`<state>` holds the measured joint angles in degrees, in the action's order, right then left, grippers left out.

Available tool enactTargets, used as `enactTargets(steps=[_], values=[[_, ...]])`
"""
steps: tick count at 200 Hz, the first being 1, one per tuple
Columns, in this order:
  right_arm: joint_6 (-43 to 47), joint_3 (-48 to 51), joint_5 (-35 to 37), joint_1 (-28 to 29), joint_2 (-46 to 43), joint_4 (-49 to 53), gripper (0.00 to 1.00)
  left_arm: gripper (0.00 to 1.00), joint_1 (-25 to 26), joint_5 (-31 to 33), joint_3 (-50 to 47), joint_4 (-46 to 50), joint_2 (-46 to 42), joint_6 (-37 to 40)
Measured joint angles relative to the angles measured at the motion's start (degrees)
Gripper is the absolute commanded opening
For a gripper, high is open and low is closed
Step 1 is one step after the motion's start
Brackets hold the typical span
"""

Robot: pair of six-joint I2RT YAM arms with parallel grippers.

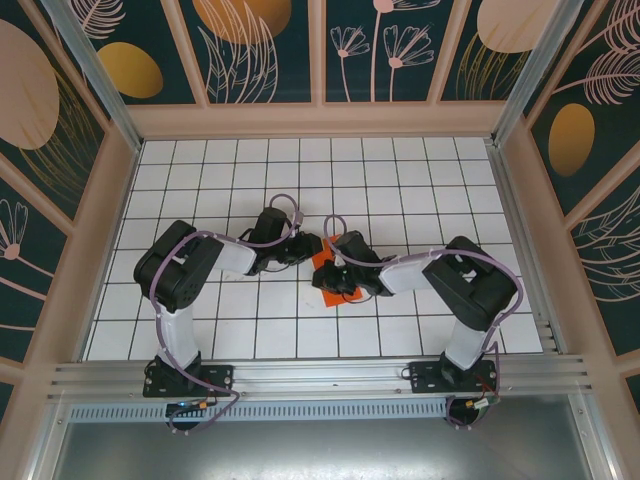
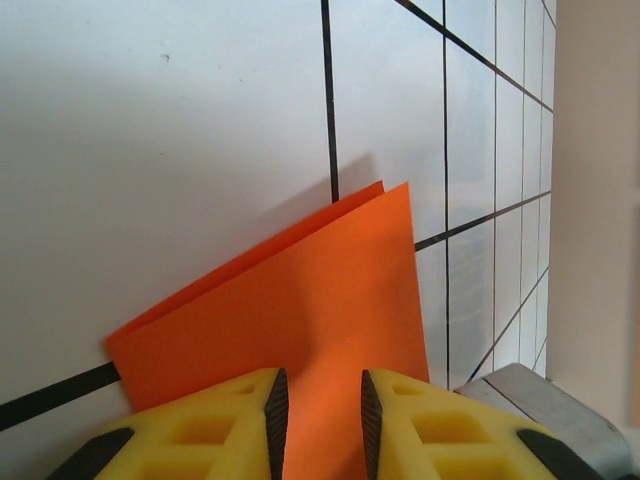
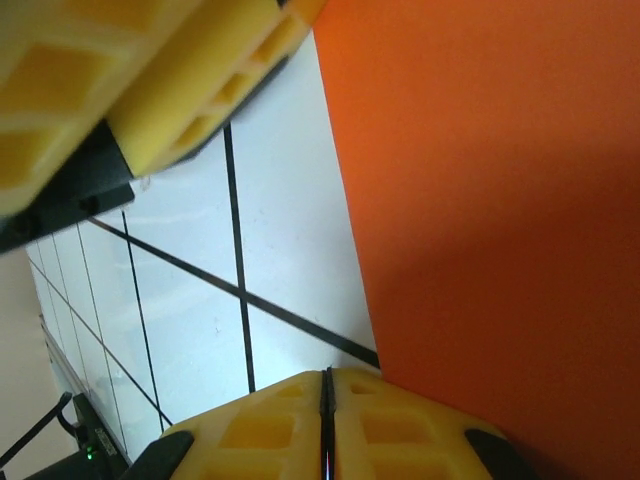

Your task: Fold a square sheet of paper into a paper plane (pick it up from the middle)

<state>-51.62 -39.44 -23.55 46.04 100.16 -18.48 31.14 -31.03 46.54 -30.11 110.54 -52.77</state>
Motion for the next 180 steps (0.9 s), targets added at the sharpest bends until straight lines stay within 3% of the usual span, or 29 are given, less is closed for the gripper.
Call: enactTargets(steps=[108, 148, 180], values=[[-4.04, 8.02, 0.96, 5.33, -6.05, -2.67, 0.13, 0.29, -0.07, 0.09, -0.28, 0.07, -0.28, 0.07], [-3.91, 7.56, 1.01, 5.03, -5.9, -2.32, 0.13, 0.31, -0.52, 2.19, -2.6, 4.92, -8.02, 1.77], [-2.91, 6.51, 1.2, 4.39, -5.33, -1.62, 0.13, 0.28, -0.46, -0.11, -2.95, 3.34, -12.98, 2.16]])
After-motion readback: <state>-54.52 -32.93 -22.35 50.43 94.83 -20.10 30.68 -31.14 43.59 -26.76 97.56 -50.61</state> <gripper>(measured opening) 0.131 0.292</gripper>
